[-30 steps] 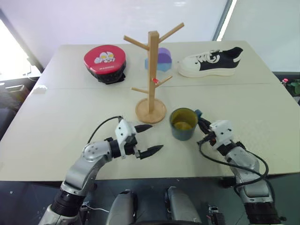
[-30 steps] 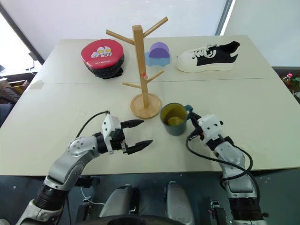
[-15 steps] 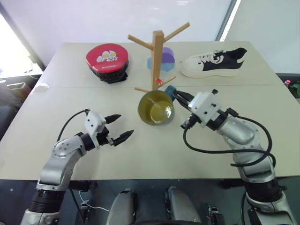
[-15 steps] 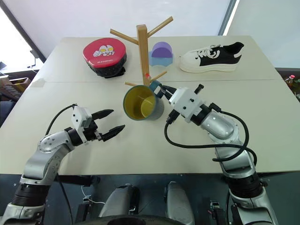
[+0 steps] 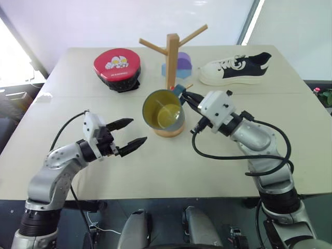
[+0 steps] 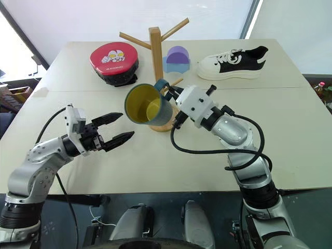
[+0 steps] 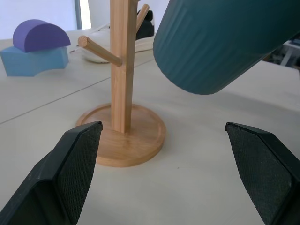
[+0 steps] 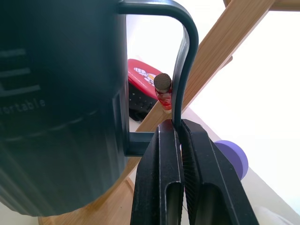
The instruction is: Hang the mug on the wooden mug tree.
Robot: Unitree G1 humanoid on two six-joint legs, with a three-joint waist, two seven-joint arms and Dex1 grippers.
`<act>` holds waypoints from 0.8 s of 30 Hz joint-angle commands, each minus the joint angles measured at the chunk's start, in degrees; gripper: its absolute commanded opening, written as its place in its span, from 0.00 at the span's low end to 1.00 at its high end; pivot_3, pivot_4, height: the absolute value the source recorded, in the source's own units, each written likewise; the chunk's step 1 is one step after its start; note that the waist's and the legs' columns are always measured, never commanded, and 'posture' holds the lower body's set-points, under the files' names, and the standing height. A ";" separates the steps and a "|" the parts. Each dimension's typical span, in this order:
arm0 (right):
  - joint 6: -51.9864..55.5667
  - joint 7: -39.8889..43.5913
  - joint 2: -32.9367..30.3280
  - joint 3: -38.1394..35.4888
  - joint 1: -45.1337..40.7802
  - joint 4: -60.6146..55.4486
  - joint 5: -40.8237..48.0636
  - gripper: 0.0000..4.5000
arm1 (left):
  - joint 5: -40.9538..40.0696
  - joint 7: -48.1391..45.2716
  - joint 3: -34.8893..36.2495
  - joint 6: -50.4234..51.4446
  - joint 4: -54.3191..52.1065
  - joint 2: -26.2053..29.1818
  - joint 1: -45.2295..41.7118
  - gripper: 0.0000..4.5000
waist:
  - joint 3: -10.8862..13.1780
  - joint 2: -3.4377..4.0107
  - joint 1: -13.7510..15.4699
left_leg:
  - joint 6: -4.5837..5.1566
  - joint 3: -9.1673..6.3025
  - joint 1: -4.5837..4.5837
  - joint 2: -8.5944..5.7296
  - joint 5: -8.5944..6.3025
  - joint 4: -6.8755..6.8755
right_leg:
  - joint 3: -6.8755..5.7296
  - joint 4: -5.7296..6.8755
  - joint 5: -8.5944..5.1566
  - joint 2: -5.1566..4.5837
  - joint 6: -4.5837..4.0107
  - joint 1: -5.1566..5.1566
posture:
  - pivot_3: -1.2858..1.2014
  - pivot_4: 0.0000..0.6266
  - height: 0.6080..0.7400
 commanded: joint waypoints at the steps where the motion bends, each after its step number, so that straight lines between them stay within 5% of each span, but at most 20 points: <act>1: 1.38 -1.46 1.35 0.11 -3.10 -0.87 -0.66 0.02 | -3.91 0.35 2.81 2.53 -4.05 1.42 -0.88 1.00 | 0.02 -0.03 -0.01 | 0.00 0.00 0.00 0.00 0.00 0.00 | 0.00 0.00 0.00 0.00 0.00 0.00 | 0.52 0.24 0.96; 21: 7.76 -2.66 3.01 3.41 -7.84 4.54 -5.29 0.02 | -11.18 5.47 6.20 6.84 -9.01 3.05 -5.01 1.00 | 0.02 -0.04 -0.07 | 0.00 0.00 -0.01 -0.01 0.00 -0.02 | -0.05 0.00 0.00 0.05 0.00 -0.02 | 0.52 0.24 0.96; 24: 6.90 -3.11 3.17 2.89 -8.31 4.56 -5.50 0.23 | -10.97 5.67 6.01 6.63 -8.53 2.84 -5.43 1.00 | 0.02 -0.04 -0.07 | 0.00 0.01 -0.01 -0.01 0.00 -0.02 | -0.06 0.00 0.00 0.05 0.00 -0.02 | 0.52 0.24 0.96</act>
